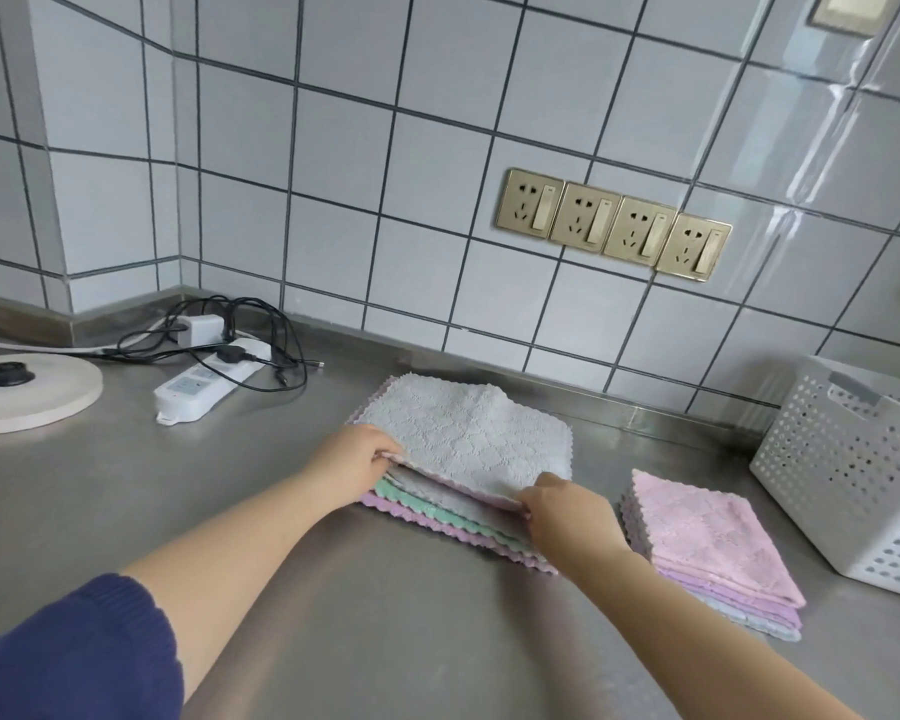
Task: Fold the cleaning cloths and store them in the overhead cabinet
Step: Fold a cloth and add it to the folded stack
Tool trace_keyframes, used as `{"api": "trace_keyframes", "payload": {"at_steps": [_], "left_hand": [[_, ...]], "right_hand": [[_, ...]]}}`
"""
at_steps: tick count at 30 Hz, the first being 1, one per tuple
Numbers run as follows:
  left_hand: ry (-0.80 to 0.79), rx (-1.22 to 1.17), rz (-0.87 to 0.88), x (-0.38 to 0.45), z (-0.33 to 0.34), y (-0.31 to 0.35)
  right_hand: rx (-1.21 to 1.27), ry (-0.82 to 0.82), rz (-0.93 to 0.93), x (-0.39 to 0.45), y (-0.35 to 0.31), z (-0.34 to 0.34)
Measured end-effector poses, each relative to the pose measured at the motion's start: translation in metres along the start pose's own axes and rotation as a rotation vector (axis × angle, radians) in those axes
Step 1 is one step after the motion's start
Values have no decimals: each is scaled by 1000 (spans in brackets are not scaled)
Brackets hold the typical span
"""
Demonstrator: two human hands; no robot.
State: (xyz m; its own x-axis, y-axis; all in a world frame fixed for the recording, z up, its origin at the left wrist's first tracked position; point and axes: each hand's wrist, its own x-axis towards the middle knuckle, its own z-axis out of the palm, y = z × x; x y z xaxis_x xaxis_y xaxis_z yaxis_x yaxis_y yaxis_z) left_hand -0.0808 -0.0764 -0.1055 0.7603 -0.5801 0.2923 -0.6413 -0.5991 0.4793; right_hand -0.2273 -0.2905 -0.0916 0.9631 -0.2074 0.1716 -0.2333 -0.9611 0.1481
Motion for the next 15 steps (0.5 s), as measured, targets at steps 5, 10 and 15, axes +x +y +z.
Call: {"api": "trace_keyframes", "payload": {"at_steps": [5, 10, 15], "left_hand": [[135, -46, 16, 0, -26, 12], [111, -98, 102, -14, -53, 26], [-85, 39, 168, -57, -67, 39]], "right_hand": [[236, 217, 160, 0, 16, -30], [310, 324, 141, -25, 26, -51], [530, 87, 96, -75, 29, -57]]}}
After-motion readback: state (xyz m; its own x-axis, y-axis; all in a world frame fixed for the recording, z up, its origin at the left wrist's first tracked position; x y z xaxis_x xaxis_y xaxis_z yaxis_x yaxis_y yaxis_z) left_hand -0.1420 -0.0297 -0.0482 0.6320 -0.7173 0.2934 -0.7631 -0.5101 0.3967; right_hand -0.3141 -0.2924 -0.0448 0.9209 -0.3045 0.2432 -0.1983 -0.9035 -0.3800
